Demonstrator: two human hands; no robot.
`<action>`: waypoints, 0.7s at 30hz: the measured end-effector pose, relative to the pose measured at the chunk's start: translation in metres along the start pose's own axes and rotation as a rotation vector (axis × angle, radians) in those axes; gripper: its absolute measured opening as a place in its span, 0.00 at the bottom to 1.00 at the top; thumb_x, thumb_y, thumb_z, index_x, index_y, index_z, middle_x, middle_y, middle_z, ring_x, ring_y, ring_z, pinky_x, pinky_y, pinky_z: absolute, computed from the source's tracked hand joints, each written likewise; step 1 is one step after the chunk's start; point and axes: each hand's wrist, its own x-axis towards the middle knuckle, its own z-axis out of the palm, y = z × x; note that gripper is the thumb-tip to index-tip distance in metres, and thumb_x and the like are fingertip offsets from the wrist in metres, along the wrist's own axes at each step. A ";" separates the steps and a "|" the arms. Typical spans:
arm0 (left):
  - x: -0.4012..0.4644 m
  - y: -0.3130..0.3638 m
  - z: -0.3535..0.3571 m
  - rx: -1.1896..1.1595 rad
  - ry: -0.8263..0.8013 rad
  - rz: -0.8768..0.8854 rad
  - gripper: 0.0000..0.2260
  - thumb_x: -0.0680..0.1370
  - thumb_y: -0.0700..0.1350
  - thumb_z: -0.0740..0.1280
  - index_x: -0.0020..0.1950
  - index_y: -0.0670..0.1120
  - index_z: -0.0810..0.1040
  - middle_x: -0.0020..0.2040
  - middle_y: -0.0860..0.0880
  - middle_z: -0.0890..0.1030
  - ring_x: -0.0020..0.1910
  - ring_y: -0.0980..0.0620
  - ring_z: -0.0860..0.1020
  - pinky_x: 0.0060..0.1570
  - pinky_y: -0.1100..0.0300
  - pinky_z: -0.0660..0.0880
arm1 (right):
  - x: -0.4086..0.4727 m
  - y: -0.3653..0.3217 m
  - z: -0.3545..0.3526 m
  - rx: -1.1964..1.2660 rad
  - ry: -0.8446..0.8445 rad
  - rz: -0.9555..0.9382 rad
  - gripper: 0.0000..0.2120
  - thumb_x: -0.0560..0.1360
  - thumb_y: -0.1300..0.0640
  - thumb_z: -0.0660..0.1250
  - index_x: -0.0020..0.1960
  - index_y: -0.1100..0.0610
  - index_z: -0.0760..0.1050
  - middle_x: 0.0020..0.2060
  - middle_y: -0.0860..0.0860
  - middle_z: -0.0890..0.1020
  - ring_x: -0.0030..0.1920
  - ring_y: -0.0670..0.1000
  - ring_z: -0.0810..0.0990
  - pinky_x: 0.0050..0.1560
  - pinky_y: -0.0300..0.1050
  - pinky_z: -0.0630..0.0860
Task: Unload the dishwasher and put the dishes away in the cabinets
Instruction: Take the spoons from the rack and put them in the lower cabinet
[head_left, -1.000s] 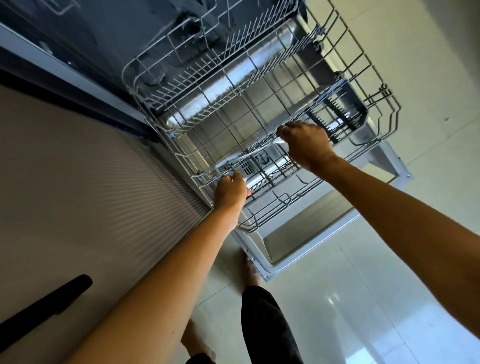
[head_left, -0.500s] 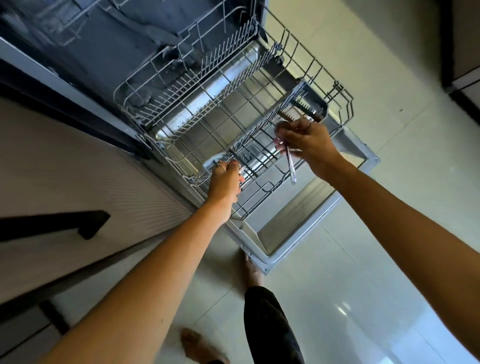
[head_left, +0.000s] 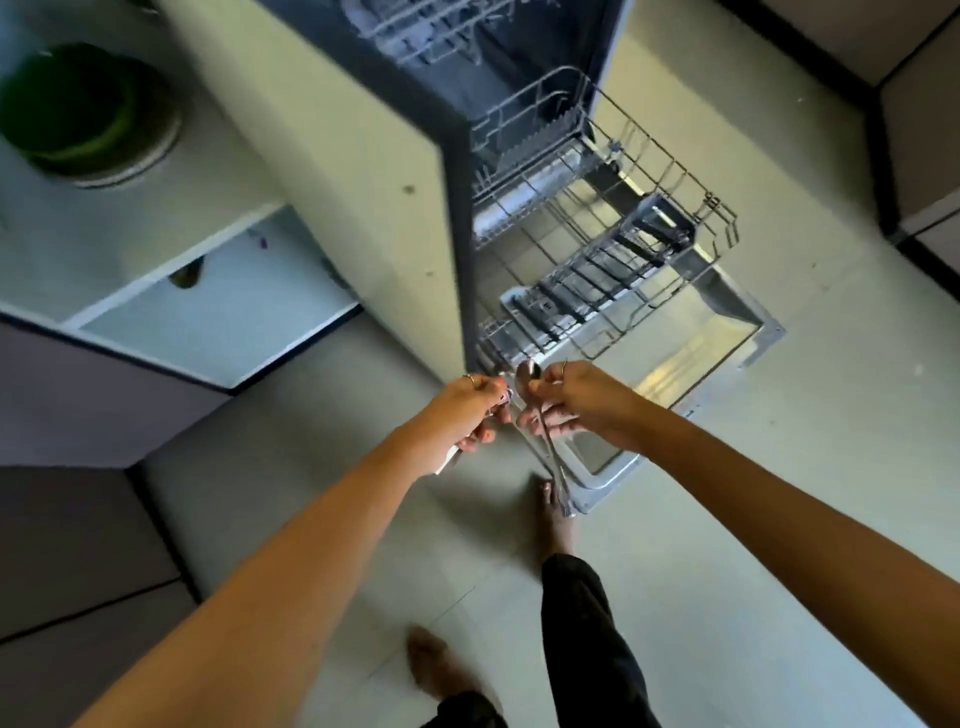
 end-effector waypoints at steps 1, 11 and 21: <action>-0.014 -0.011 -0.017 0.016 0.033 0.000 0.09 0.83 0.46 0.57 0.47 0.44 0.72 0.37 0.48 0.76 0.22 0.57 0.67 0.20 0.70 0.55 | -0.003 0.001 0.023 0.004 -0.014 -0.007 0.07 0.80 0.57 0.60 0.45 0.56 0.75 0.39 0.54 0.84 0.37 0.50 0.82 0.42 0.44 0.76; -0.112 -0.049 -0.162 -0.495 0.516 0.138 0.09 0.82 0.36 0.57 0.44 0.43 0.74 0.36 0.46 0.78 0.22 0.59 0.77 0.24 0.66 0.73 | 0.017 -0.073 0.231 0.163 0.019 -0.175 0.02 0.78 0.62 0.63 0.47 0.60 0.74 0.38 0.56 0.83 0.32 0.49 0.84 0.32 0.40 0.79; -0.145 -0.048 -0.240 -1.021 0.730 0.143 0.03 0.76 0.34 0.67 0.46 0.41 0.74 0.35 0.45 0.78 0.33 0.50 0.78 0.28 0.60 0.76 | 0.038 -0.140 0.360 0.100 0.220 -0.270 0.05 0.74 0.61 0.69 0.40 0.59 0.73 0.37 0.57 0.81 0.37 0.54 0.79 0.46 0.52 0.80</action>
